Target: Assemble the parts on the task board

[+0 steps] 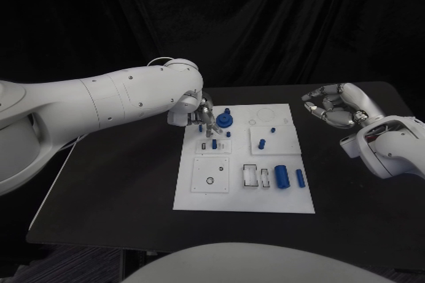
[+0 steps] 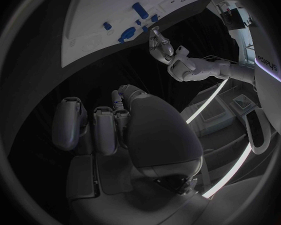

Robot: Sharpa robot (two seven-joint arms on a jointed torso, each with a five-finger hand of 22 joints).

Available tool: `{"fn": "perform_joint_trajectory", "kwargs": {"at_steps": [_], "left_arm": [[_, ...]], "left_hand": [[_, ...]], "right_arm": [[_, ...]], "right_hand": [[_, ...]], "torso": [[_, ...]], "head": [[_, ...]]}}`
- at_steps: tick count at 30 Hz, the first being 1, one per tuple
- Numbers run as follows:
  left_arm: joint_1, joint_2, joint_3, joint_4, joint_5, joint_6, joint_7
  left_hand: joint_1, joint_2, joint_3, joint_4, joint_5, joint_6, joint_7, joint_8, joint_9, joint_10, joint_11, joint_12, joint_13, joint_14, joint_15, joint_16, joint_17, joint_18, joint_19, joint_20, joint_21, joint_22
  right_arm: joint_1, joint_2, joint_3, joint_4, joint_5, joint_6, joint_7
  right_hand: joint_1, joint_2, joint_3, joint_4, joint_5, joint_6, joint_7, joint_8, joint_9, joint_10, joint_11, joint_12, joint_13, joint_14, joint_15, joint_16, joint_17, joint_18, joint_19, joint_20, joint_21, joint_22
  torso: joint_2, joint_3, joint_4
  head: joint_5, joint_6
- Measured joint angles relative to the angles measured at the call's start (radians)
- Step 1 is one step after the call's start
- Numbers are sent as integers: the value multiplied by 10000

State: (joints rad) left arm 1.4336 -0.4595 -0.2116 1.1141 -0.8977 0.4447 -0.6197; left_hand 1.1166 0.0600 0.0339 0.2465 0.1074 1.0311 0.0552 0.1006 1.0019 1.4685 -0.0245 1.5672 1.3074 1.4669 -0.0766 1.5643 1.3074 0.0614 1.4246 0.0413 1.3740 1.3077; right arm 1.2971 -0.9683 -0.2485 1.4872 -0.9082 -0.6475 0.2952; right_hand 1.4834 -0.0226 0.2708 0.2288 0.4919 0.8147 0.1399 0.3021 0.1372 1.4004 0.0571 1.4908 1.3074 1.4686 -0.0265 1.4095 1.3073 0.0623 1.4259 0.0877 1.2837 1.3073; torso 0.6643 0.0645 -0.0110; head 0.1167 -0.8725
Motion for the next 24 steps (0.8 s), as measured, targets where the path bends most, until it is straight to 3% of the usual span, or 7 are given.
{"fn": "perform_joint_trajectory", "kwargs": {"at_steps": [11, 24], "left_arm": [[-236, 32, 0, -48, -6, 13, -6], [-400, 69, 0, -112, -11, 3, -6]], "left_hand": [[72, 72, 53, -164, 248, -1, 0, -134, -196, -36, 36, 0, 0, 0, -1, 0, 0, 0, -37, 36, -88, -1], [125, 124, 132, -299, 508, 36, 37, -255, -400, -36, 36, 0, 0, 0, 0, 0, 0, 0, -110, 34, -232, -2]], "right_arm": [[0, -12, 0, 19, -1, -1, -17], [0, -13, 1, 21, -4, -3, -31]], "right_hand": [[0, 0, 28, 29, 0, 0, 0, 0, -11, 0, 0, 0, 0, 0, 0, 0, 0, 0, 0, 0, 0, 0], [0, 0, 55, 1, -1, 0, 0, 0, -11, 0, 0, 0, 0, 0, 0, 0, 0, 0, 0, 0, 0, 7]], "torso": [[13, -4, -4], [12, -3, -7]], "head": [[-21, 0], [-5, 0]]}}
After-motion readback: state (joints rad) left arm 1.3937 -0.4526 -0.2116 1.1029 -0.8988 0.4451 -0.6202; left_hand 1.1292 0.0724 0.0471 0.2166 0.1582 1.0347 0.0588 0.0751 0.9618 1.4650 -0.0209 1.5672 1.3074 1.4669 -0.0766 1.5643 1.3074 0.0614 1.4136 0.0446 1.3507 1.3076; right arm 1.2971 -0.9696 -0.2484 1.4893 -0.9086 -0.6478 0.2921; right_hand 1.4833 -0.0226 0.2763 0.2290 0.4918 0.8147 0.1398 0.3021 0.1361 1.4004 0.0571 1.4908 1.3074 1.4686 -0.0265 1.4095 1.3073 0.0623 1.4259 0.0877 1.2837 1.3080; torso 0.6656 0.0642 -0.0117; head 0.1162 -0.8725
